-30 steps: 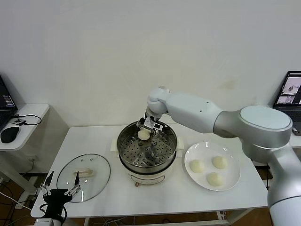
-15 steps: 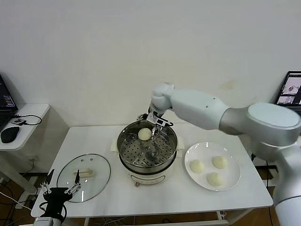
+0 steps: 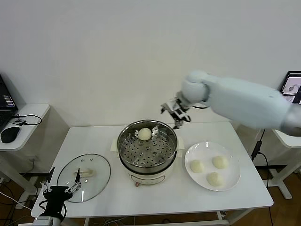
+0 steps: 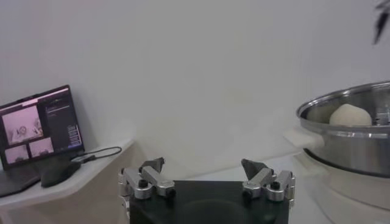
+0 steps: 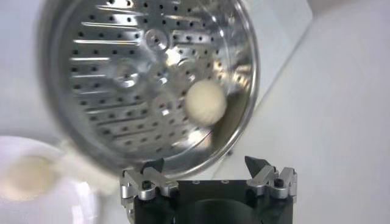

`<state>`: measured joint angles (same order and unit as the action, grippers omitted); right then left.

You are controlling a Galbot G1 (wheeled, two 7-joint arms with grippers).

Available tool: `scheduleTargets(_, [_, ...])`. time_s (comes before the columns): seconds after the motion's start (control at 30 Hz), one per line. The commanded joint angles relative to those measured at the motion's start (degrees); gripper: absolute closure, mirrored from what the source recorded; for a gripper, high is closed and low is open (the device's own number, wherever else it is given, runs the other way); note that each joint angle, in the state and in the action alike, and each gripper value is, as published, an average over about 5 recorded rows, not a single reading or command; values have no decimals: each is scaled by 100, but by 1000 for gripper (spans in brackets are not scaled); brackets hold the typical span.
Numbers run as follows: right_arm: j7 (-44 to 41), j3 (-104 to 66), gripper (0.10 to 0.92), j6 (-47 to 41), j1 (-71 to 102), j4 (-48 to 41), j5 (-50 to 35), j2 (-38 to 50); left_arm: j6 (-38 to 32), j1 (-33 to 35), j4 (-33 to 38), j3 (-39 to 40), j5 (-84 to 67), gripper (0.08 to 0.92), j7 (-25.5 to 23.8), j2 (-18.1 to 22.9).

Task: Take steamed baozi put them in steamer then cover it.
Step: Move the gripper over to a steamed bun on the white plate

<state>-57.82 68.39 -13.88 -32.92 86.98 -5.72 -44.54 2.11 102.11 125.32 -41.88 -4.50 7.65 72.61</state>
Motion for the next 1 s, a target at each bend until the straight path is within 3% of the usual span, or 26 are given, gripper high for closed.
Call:
scheduleTargets(0.03, [-76, -83, 202, -737, 231, 981, 9, 1610, -4, 5, 7, 14, 13, 177, 2, -9])
scheduleTargets(0.4, [-50, -1205, 203, -534, 2254, 788, 963, 1919, -6, 43, -45, 81, 127, 177, 3, 34])
scheduleTargets(1.0, [17, -1985, 203, -180, 3571, -662, 1341, 485, 11, 81, -170, -58, 153, 177, -2, 48])
